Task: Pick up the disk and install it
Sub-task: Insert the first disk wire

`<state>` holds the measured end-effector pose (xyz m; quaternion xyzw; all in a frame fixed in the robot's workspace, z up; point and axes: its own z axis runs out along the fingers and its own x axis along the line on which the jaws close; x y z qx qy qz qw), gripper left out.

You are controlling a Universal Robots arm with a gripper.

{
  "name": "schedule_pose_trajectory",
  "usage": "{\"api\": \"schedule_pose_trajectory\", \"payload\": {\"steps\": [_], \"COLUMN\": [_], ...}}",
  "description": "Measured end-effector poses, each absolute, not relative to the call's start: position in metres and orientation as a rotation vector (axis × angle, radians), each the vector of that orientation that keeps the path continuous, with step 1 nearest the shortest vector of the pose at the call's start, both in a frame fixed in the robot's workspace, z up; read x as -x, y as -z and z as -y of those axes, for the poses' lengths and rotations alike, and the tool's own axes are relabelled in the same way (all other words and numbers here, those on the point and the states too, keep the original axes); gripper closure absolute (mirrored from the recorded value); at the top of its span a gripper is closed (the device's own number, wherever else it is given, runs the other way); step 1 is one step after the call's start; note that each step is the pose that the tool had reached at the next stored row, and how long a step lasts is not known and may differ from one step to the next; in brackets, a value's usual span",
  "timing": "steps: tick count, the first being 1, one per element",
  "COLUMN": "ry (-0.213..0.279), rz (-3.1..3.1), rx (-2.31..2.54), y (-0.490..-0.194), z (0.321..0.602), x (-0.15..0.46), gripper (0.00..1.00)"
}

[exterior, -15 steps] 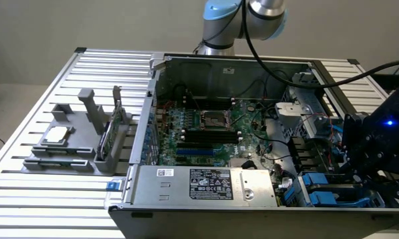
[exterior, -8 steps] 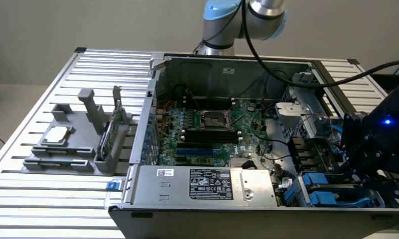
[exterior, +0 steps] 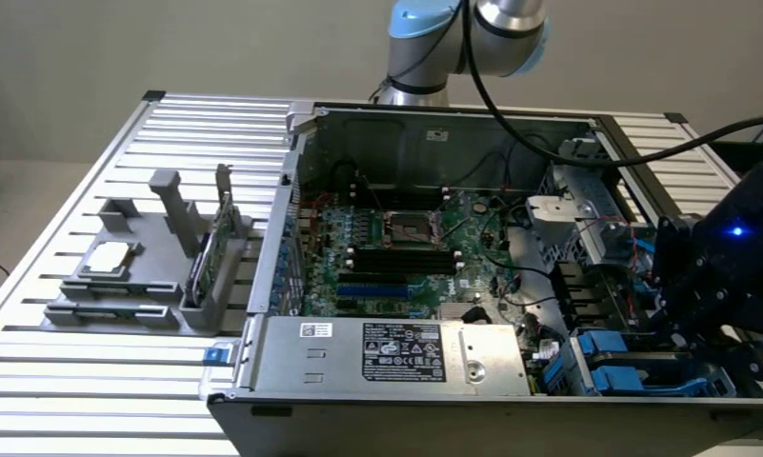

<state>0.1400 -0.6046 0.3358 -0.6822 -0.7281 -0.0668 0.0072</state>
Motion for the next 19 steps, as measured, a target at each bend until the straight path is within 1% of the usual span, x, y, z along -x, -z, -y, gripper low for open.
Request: {"api": "schedule_pose_trajectory", "payload": {"steps": [13, 19], "ry": [0.24, 0.242], "rz": [2.268, 2.255], "rx": [2.174, 2.193], "y": [-0.3356, -0.3352], "z": [0.6046, 0.6046], "x": [-0.1363, -0.1344], "gripper": [0.83, 0.83]}}
